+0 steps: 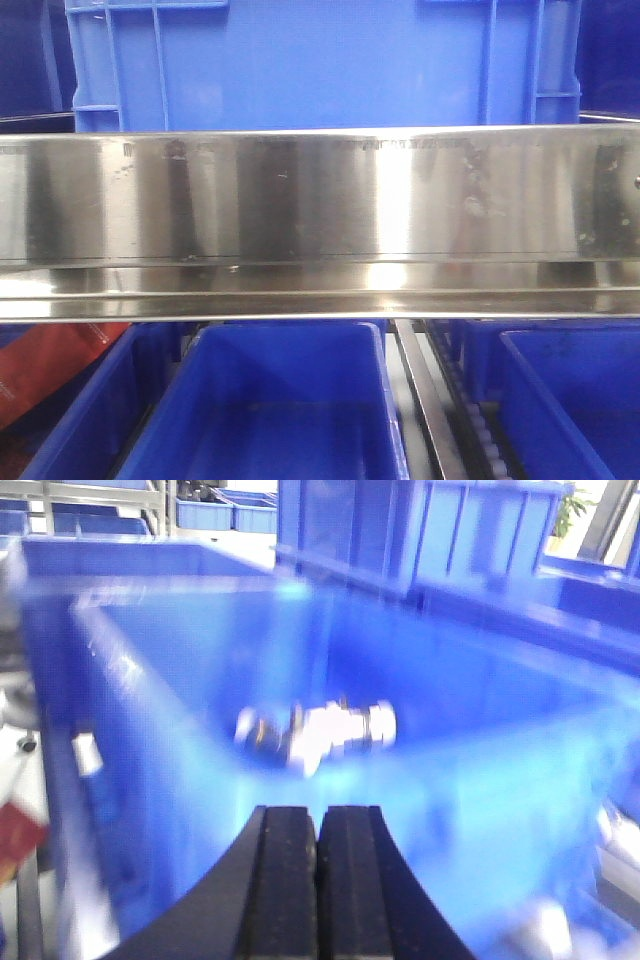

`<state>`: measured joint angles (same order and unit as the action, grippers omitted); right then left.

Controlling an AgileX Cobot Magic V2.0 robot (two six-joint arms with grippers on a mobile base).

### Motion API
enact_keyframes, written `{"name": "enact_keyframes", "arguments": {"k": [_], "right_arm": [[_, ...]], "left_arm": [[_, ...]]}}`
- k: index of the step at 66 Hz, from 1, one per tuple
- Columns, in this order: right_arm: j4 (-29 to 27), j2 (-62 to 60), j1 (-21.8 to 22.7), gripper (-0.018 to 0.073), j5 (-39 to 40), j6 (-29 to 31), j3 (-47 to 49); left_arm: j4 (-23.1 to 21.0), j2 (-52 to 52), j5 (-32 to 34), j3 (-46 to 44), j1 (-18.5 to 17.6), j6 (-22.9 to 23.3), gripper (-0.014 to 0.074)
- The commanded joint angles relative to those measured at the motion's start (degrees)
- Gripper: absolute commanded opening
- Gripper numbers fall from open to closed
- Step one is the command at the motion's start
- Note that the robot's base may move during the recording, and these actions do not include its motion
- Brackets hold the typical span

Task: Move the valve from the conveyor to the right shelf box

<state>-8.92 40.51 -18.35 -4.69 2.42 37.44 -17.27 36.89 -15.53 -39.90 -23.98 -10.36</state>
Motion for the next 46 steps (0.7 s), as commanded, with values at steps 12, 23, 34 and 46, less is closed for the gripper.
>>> {"name": "enact_keyframes", "arguments": {"k": [12, 23, 34, 46], "right_arm": [[-0.25, -12.09, -0.03, -0.0162, 1.94, -0.02, -6.25], [-0.25, -15.61, -0.03, -0.0162, 3.03, -0.02, -6.25], [-0.25, -16.54, -0.03, -0.0162, 3.03, -0.02, -6.25], [-0.25, -16.53, -0.03, -0.0162, 2.93, -0.02, -6.25]], "left_arm": [[-0.52, -12.91, 1.31, 6.63, -0.36, 0.26, -0.0111], [-0.52, -16.95, 1.96, 6.63, -0.36, 0.26, -0.0111], [-0.52, -18.82, 1.96, 6.63, -0.36, 0.26, -0.0111], [-0.52, -18.92, 1.96, 6.63, -0.36, 0.26, -0.0111]]}}
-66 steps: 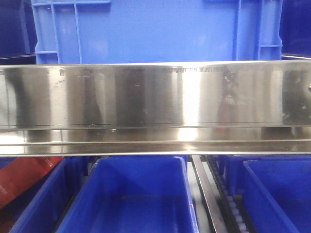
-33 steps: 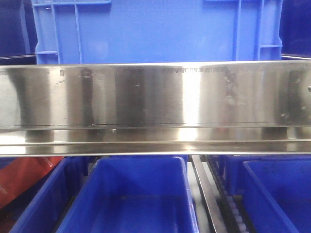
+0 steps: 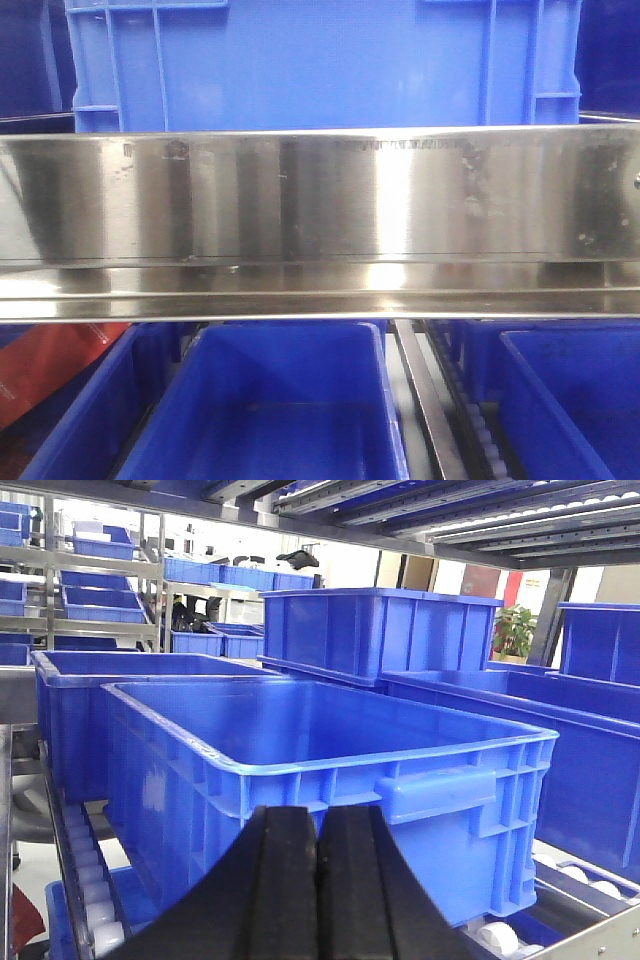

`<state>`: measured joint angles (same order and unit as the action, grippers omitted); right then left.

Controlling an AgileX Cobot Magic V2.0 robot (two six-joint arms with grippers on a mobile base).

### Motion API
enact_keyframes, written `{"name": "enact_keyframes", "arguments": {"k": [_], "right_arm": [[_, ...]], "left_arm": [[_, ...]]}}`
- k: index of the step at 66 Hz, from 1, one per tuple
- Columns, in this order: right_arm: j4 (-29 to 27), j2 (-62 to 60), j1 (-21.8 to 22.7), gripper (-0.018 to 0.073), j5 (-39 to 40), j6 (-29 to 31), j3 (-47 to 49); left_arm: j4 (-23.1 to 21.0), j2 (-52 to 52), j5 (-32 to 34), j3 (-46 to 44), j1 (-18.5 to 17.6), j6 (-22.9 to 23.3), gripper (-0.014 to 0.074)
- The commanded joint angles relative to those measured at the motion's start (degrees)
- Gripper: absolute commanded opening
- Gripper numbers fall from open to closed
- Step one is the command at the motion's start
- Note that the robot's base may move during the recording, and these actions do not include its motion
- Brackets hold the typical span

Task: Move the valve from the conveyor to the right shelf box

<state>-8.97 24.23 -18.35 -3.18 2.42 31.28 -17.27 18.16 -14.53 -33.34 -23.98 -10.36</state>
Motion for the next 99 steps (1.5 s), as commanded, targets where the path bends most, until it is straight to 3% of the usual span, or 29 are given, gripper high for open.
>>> {"name": "enact_keyframes", "arguments": {"k": [1, 7, 17, 33, 51, 64, 99], "right_arm": [[-0.21, -0.25, -0.03, -0.0162, 1.41, -0.02, -0.09], [-0.21, -0.25, -0.03, -0.0162, 1.56, -0.02, -0.40], [8.21, -3.92, 3.55, -0.0162, 1.00, -0.02, -5.29], [6.54, -12.29, 14.55, -0.0162, 2.62, -0.02, -18.28], [5.73, -21.51, 18.50, -0.0162, 7.95, -0.02, -31.09], [5.73, -24.23, 22.43, -0.0162, 4.89, -0.02, -31.28], [5.73, -24.23, 23.29, -0.0162, 4.99, -0.02, -31.28]], "left_arm": [[-0.52, -0.19, 0.95, 0.08, -0.36, 0.26, -0.0111], [-0.52, -0.19, 0.95, 0.08, -0.36, 0.26, -0.0111], [-0.52, -0.19, 0.95, 0.08, -0.36, 0.26, -0.0111], [-0.52, -0.19, 0.95, 0.08, -0.36, 0.26, -0.0111], [-0.52, -0.19, 0.95, 0.08, -0.36, 0.26, -0.0111], [-0.52, -0.19, 0.95, 0.08, -0.36, 0.26, -0.0111], [-0.52, -0.19, 0.95, 0.08, -0.36, 0.26, -0.0111]]}}
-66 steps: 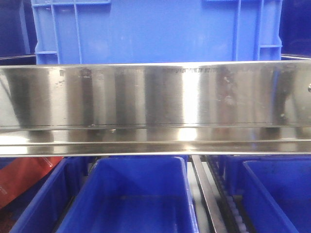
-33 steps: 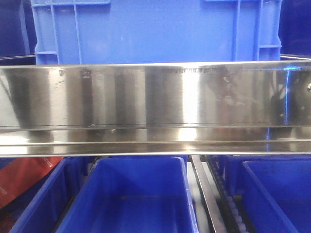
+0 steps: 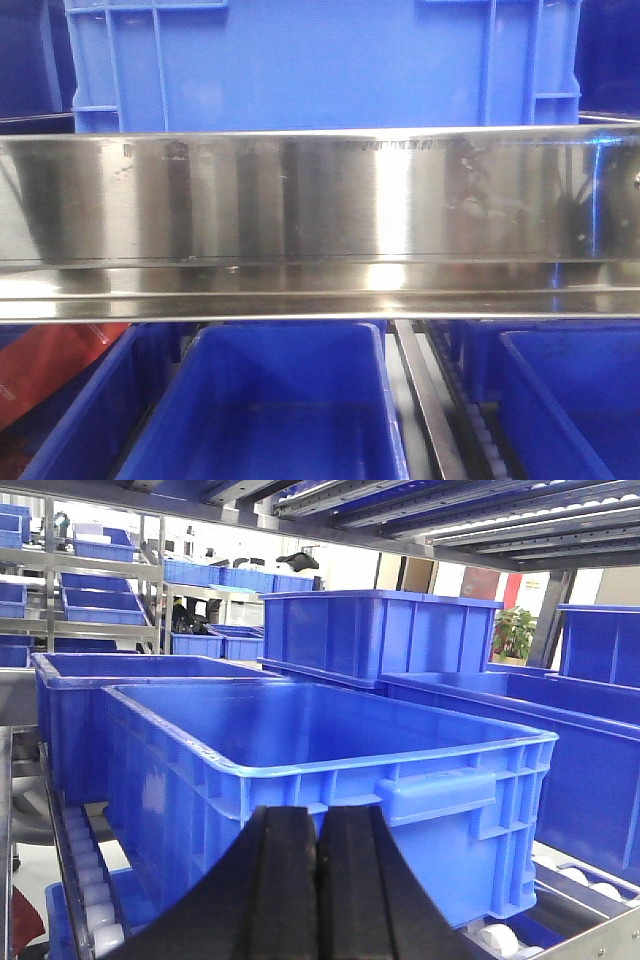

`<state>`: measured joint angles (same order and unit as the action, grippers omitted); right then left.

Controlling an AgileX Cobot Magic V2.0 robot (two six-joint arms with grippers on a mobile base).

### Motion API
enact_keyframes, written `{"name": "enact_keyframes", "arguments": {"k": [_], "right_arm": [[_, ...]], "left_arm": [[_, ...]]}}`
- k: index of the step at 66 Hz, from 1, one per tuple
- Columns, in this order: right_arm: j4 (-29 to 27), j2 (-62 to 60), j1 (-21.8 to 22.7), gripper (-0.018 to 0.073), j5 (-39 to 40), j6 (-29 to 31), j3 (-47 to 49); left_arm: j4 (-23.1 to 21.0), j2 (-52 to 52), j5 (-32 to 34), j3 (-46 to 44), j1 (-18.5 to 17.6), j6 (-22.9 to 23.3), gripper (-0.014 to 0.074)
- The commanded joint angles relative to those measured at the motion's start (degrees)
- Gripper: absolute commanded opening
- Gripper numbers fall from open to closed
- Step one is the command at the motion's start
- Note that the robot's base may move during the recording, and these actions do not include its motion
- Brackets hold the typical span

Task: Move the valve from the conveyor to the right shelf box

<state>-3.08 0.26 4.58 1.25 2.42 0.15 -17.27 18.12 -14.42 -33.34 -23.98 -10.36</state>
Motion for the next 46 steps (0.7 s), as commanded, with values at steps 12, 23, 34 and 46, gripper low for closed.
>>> {"name": "enact_keyframes", "arguments": {"k": [12, 23, 34, 46], "right_arm": [[-0.16, -0.26, 0.36, -0.0162, 0.56, -0.02, -0.15], [-0.16, -0.26, 0.36, -0.0162, 0.56, -0.02, -0.15], [-0.16, -0.26, 0.36, -0.0162, 0.56, -0.02, -0.15], [-0.16, -0.26, 0.36, -0.0162, 0.56, -0.02, -0.15]], "left_arm": [[-0.52, -0.15, 0.84, 0.08, -0.36, 0.26, -0.0111], [-0.52, -0.15, 0.84, 0.08, -0.36, 0.26, -0.0111], [-0.34, -0.13, 0.73, 0.08, -0.36, 0.26, -0.0111], [10.72, -1.58, 2.05, 3.86, 2.19, 5.84, -0.0111]]}}
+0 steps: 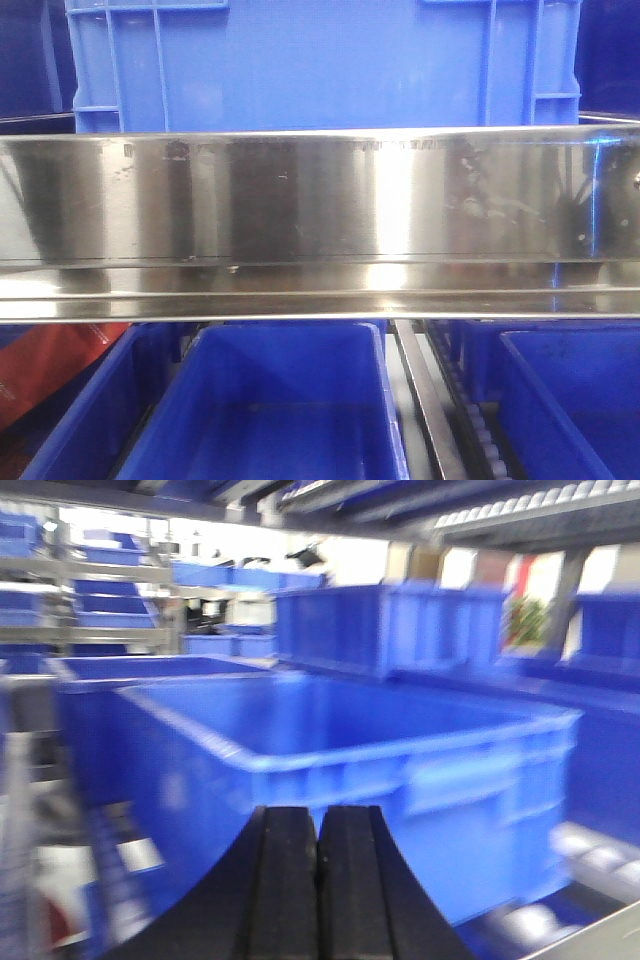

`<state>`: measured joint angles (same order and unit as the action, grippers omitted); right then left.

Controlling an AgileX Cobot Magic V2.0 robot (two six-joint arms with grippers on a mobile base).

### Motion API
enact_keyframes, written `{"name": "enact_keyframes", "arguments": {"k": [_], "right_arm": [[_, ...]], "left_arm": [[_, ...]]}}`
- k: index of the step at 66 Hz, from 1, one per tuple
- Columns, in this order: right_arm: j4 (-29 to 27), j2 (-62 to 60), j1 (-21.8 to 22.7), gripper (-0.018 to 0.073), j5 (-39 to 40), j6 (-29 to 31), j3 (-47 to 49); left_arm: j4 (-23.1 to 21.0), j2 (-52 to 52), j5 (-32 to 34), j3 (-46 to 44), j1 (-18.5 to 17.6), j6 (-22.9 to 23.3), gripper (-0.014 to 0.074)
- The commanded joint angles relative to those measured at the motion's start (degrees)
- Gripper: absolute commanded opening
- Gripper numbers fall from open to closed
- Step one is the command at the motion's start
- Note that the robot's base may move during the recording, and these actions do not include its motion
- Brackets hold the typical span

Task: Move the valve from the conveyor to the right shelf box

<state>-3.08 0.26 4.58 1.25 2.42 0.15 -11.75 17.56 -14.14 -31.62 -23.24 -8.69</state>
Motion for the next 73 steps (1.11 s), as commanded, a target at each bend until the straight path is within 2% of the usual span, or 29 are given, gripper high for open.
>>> {"name": "enact_keyframes", "arguments": {"k": [1, 5, 12, 25, 36, 42, 46, 49, 73], "right_arm": [[-0.16, -0.26, 0.36, -0.0162, 0.56, -0.02, -0.15], [-0.16, -0.26, 0.36, -0.0162, 0.56, -0.02, -0.15], [-0.16, -0.26, 0.36, -0.0162, 0.56, -0.02, -0.15], [-0.16, -0.26, 0.36, -0.0162, 0.56, -0.02, -0.15], [-0.16, -0.26, 0.36, -0.0162, 0.56, -0.02, -0.15], [-0.16, -0.26, 0.36, -0.0162, 0.56, -0.02, -0.15], [-0.16, -0.26, 0.36, -0.0162, 0.56, -0.02, -0.15], [-0.16, -0.26, 0.36, -0.0162, 0.56, -0.02, -0.15], [-0.16, -0.26, 0.36, -0.0162, 0.56, -0.02, -0.15]], "left_arm": [[6.80, -1.50, 2.51, 2.84, 2.24, 6.72, -0.0111], [10.52, -3.06, 4.91, 6.03, 4.67, 10.92, -0.0111], [16.03, -7.44, 6.90, 12.39, 10.50, 11.04, -0.0111], [16.05, -15.21, 7.44, 21.10, 18.78, 11.04, -0.0111], [14.68, -17.56, 8.87, 27.47, 22.75, 11.04, -0.0111], [14.68, -17.56, 12.98, 30.92, 23.69, 11.04, -0.0111], [14.56, -17.56, 18.81, 31.62, 23.68, 11.04, -0.0111], [14.56, -17.56, 16.51, 31.62, 23.68, 11.04, -0.0111], [14.56, -17.56, 15.65, 31.62, 21.95, 11.04, -0.0111]]}}
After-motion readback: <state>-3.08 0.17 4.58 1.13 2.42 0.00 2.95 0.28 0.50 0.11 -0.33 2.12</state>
